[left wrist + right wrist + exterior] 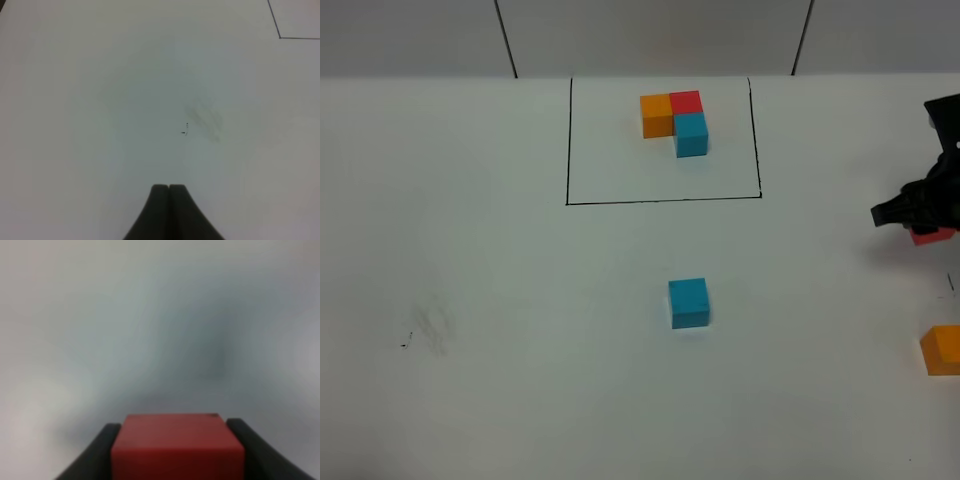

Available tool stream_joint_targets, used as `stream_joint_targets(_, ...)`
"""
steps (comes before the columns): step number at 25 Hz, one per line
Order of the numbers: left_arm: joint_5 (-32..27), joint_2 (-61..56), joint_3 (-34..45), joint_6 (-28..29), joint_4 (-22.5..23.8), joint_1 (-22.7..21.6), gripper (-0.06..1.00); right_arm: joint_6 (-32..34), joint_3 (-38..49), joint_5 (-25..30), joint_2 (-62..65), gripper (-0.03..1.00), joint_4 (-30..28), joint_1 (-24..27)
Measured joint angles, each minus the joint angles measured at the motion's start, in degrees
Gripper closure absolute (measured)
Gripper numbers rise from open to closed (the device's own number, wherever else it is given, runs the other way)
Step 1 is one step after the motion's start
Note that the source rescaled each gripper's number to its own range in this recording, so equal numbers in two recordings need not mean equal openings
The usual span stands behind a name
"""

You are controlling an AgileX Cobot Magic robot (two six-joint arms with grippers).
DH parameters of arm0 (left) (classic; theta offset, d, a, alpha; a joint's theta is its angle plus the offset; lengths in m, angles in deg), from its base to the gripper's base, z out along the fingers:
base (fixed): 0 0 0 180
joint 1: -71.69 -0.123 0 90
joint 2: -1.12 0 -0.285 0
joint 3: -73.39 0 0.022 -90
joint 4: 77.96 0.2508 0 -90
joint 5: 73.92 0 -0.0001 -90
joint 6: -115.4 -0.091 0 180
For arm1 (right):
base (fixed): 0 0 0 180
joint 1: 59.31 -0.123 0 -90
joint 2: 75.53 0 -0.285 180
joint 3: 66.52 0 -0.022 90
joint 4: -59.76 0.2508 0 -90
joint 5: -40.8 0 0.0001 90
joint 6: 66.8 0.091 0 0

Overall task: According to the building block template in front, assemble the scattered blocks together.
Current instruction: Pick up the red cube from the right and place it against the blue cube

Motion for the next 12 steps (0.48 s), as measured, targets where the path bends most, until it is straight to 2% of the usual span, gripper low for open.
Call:
stream_joint_targets(6, 0.0, 0.0, 0.0, 0.0, 0.0, 0.0, 0.94, 0.0, -8.6, 6.8, 0.9, 0.54, 2.4, -5.8)
stream_joint_targets(12, 0.0, 0.0, 0.0, 0.0, 0.0, 0.0, 0.94, 0.0, -13.4, 6.9, 0.9, 0.54, 6.1, -12.7)
